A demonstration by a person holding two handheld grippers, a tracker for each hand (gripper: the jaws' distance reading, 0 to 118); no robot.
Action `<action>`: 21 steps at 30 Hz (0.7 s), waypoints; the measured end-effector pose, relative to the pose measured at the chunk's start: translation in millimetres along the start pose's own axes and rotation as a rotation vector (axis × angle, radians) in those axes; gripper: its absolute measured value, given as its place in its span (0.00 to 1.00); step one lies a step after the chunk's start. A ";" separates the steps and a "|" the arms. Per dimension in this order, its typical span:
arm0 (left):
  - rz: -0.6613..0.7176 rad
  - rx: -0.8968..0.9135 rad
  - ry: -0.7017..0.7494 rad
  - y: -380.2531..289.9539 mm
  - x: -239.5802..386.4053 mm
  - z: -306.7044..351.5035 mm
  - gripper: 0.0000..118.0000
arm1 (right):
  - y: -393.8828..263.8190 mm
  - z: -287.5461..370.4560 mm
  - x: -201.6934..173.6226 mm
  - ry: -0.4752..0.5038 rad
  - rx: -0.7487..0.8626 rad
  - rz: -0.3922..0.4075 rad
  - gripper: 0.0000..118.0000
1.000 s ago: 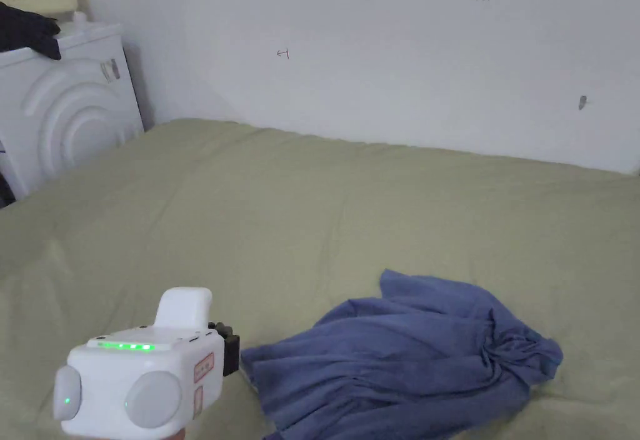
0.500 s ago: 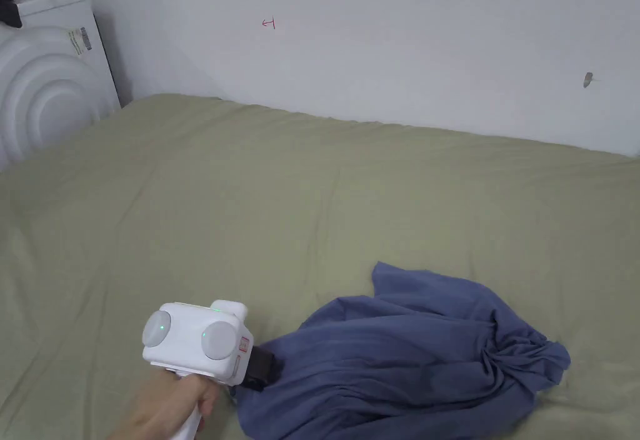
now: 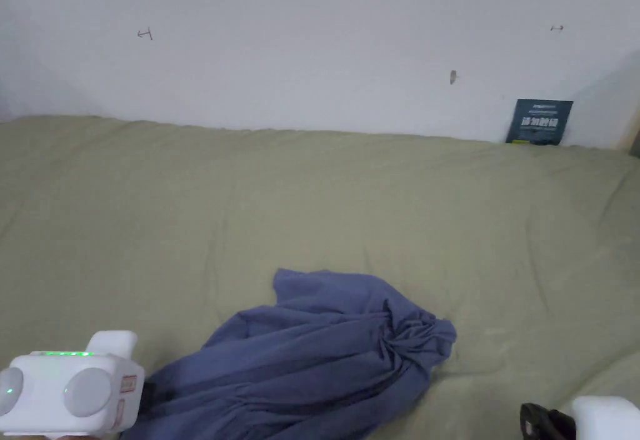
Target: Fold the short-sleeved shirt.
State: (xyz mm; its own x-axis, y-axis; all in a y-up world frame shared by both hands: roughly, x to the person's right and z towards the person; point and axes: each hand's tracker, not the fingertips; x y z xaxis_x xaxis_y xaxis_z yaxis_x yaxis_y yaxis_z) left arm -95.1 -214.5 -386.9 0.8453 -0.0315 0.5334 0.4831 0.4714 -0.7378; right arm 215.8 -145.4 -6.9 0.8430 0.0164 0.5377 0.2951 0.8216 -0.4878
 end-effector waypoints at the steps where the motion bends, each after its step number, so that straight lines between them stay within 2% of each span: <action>1: -0.005 0.002 0.004 0.1 2.4 -0.7 0.00 | 4.8 -10.4 1.2 -0.011 -0.006 0.013 0.00; 4: -0.018 0.019 0.017 -8.7 21.6 26.4 0.00 | 28.3 -53.7 8.1 0.001 -0.049 0.029 0.00; 8: 0.009 -0.005 -0.020 -7.0 15.4 21.0 0.00 | 63.5 -122.2 16.4 0.041 -0.137 -0.017 0.00; 9: 0.019 -0.005 -0.027 -8.6 17.2 22.3 0.00 | 68.7 -145.8 20.8 0.068 -0.168 -0.025 0.05; 10: 0.024 -0.004 -0.033 -10.0 18.9 23.6 0.00 | 75.8 -162.2 21.0 0.059 -0.196 -0.016 0.27; 12: 0.027 -0.012 -0.048 -5.8 8.8 14.9 0.00 | 85.5 -201.2 20.7 0.096 -0.306 -0.031 1.00; 13: 0.025 -0.011 -0.050 -6.1 9.9 15.7 0.00 | 84.5 -210.4 21.0 0.115 -0.338 -0.039 1.00; 14: 0.023 -0.012 -0.052 -6.1 10.9 16.5 0.00 | 84.4 -225.7 22.3 0.114 -0.336 -0.014 1.00; 16: 0.029 -0.017 -0.065 -2.8 -0.9 5.9 0.00 | 80.5 -249.4 20.6 0.062 -0.376 0.033 1.00; 18: 0.035 -0.018 -0.072 -1.6 -4.0 2.6 0.00 | 82.4 -239.5 14.2 0.072 -0.434 0.078 0.97; 19: 0.039 -0.019 -0.077 -2.8 -7.9 -3.2 0.00 | 79.8 -241.9 13.7 0.074 -0.461 0.081 0.84; 20: 0.045 -0.018 -0.080 -2.7 -9.9 -5.8 0.00 | 76.2 -241.7 12.1 0.063 -0.452 0.085 0.55; 21: 0.048 -0.017 -0.080 -2.0 -10.8 -7.0 0.00 | 72.0 -260.3 12.1 0.051 -0.458 0.126 0.12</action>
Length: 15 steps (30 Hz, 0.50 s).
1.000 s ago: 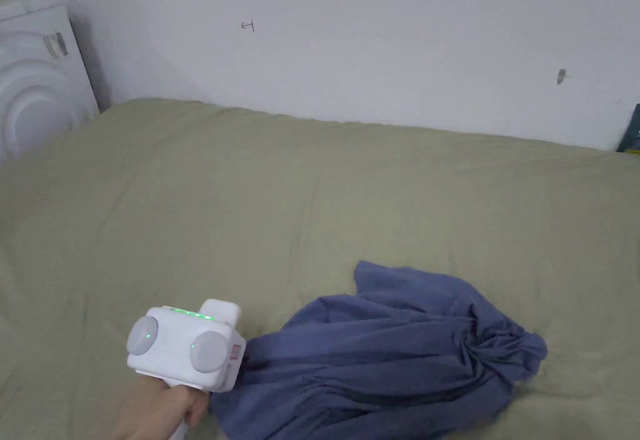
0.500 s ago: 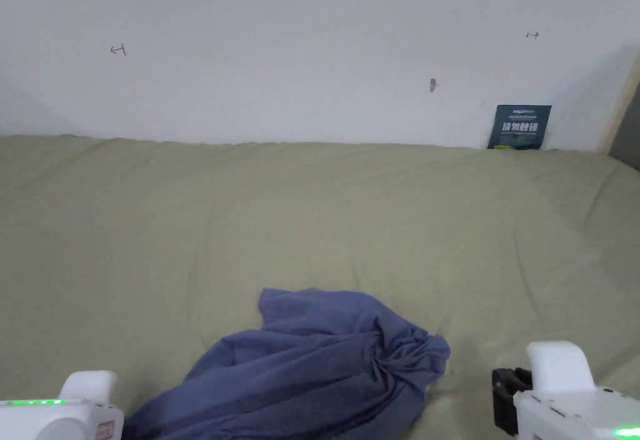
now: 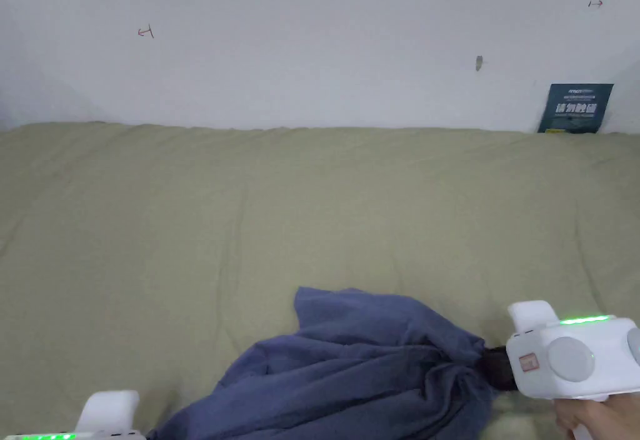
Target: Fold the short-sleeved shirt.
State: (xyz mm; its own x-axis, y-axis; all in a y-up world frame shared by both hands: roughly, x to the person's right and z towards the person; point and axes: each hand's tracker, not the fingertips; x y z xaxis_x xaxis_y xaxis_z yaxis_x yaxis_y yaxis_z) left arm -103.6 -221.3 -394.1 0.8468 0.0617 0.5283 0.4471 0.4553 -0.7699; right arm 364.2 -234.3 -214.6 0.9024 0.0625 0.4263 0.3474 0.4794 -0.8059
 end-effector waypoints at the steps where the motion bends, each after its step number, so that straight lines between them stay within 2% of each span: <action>1: 0.000 0.001 0.000 0.7 -0.8 -0.7 0.00 | -2.0 -2.7 -2.5 -0.007 0.006 0.015 0.10; 3: 0.000 0.004 0.006 -1.7 0.8 -2.5 0.00 | -5.1 8.2 -10.3 -0.030 0.054 0.049 0.07; 5: -0.001 0.000 0.010 2.9 -1.1 0.4 0.00 | -10.5 19.4 -7.4 0.028 0.068 0.041 0.07; 8: 0.012 0.004 0.012 6.9 -3.5 14.6 0.00 | -14.7 66.5 3.7 -0.004 0.172 0.041 0.07; 11: 0.007 0.077 0.046 12.9 -3.8 46.4 0.00 | -14.9 122.0 26.0 0.003 0.257 -0.015 0.07; 13: 0.013 0.136 0.066 22.8 -6.6 72.5 0.00 | -7.6 144.8 50.2 0.061 0.285 -0.059 0.07; 15: 0.017 0.201 0.063 32.0 -3.9 106.6 0.00 | -6.8 180.9 60.4 0.061 0.345 -0.066 0.07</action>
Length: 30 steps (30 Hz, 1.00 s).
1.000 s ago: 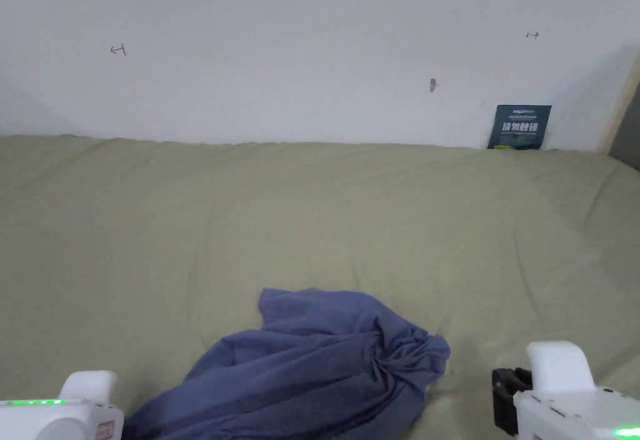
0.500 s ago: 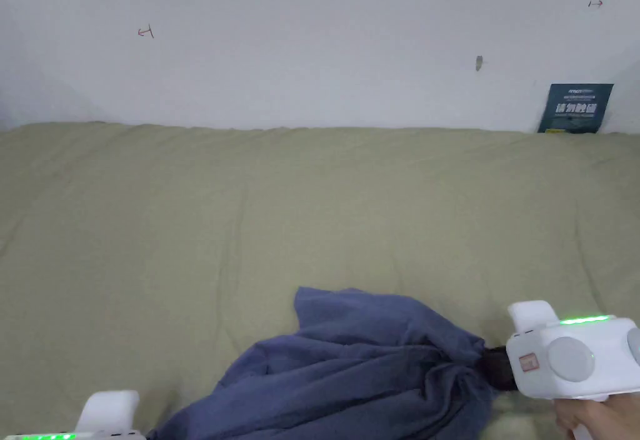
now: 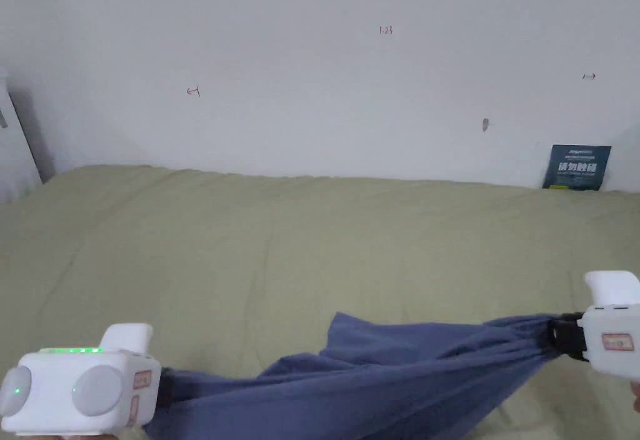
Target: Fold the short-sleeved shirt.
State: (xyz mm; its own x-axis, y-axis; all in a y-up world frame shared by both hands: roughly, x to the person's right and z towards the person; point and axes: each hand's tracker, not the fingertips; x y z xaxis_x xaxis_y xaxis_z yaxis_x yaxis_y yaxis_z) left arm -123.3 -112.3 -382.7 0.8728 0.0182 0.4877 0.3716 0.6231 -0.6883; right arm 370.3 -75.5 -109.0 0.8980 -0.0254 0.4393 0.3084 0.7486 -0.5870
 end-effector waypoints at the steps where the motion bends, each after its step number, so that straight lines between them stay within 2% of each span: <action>1: -0.013 0.032 0.006 8.7 0.3 13.3 0.00 | 2.6 14.4 0.0 -0.007 0.045 0.004 0.07; 12: -0.093 0.399 0.013 103.2 57.7 195.6 0.00 | 63.8 188.8 14.5 -0.087 0.325 0.008 0.07; 18: -0.069 0.475 -0.018 132.1 78.9 244.3 0.00 | 94.3 256.7 18.8 -0.172 0.414 0.010 0.07; 24: -0.069 0.489 -0.010 166.8 86.7 235.9 0.00 | 120.6 269.6 23.5 -0.206 0.437 -0.004 0.07; 30: -0.052 0.494 0.013 192.8 100.4 222.9 0.00 | 151.0 240.4 27.5 -0.237 0.422 -0.009 0.07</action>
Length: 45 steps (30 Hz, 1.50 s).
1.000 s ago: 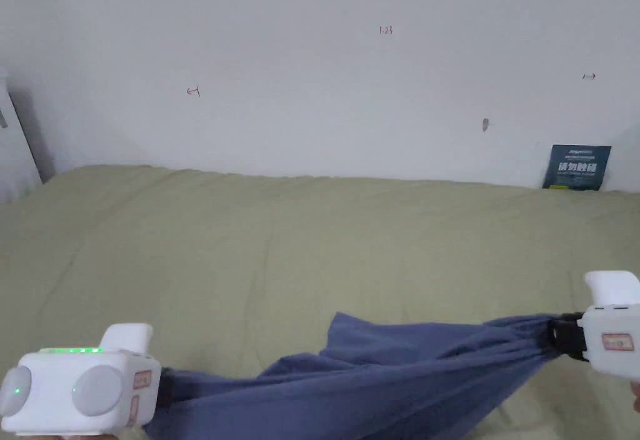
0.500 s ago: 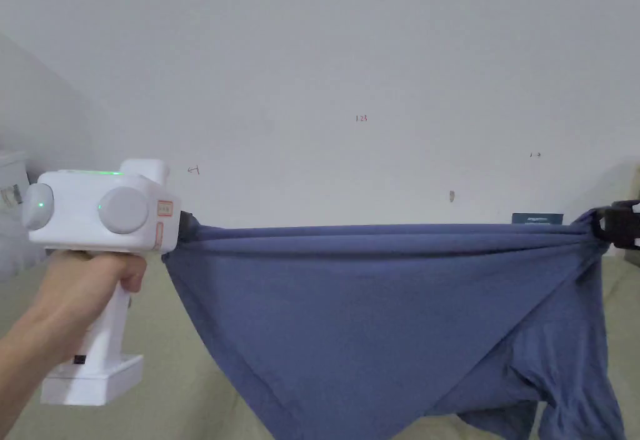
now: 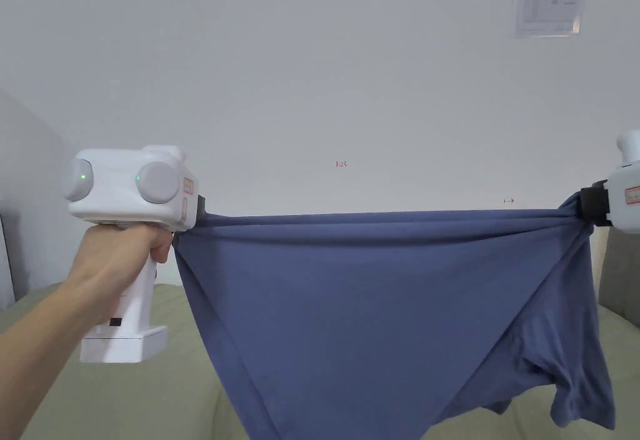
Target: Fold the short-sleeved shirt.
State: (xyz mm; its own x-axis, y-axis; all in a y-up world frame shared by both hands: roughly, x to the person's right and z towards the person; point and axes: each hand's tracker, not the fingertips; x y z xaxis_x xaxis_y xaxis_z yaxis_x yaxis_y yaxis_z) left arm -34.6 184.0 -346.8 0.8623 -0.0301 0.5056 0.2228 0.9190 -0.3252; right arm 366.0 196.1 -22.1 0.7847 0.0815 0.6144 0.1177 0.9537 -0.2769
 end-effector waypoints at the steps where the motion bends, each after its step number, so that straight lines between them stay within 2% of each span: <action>1: 0.003 0.002 0.004 3.5 1.7 -3.9 0.00 | 2.4 -7.9 -1.1 -0.004 0.001 0.006 0.07; 17: -0.061 0.044 0.121 68.6 36.6 -139.9 0.00 | 41.8 -182.3 -22.9 -0.053 -0.038 0.060 0.07; 26: -0.069 0.002 0.130 56.3 54.9 -217.5 0.00 | 23.3 -272.2 -26.7 -0.076 -0.079 0.076 0.07; 30: -0.037 -0.056 0.122 19.2 55.4 -250.7 0.00 | -12.4 -290.0 -30.0 -0.073 -0.121 0.069 0.07; 33: -0.074 -0.147 0.099 -28.0 55.0 -265.2 0.00 | -62.0 -293.2 -32.2 -0.047 -0.209 0.075 0.07; 34: -0.033 -0.167 0.082 -43.7 52.8 -267.2 0.00 | -80.2 -290.5 -31.9 -0.037 -0.222 0.049 0.07; 35: -0.046 -0.222 0.045 -61.1 50.2 -266.8 0.00 | -103.2 -284.0 -31.5 -0.027 -0.256 0.007 0.07; 37: -0.016 -0.255 0.032 -105.1 43.5 -255.6 0.00 | -146.8 -267.5 -30.8 0.015 -0.296 -0.027 0.07; 38: -0.018 -0.298 0.014 -128.1 40.3 -250.1 0.00 | -169.6 -255.2 -32.1 0.012 -0.335 -0.018 0.07; 41: -0.059 -0.382 0.013 -194.5 31.0 -224.0 0.00 | -232.1 -218.6 -25.8 0.047 -0.393 -0.079 0.07; 43: -0.039 -0.442 -0.008 -233.3 23.0 -206.9 0.00 | -270.2 -190.5 -24.1 0.043 -0.449 -0.082 0.07; 45: -0.013 -0.493 -0.035 -269.4 9.1 -191.6 0.00 | -305.3 -160.6 -22.5 0.052 -0.504 -0.121 0.07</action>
State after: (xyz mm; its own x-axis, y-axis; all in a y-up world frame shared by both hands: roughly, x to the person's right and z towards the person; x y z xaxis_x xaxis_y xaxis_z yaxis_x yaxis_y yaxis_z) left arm 0.3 -139.2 -407.7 0.8440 -0.0197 0.5360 0.4298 0.6227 -0.6538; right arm 410.2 -143.4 -70.0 0.7749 -0.0479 0.6302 0.4782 0.6964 -0.5351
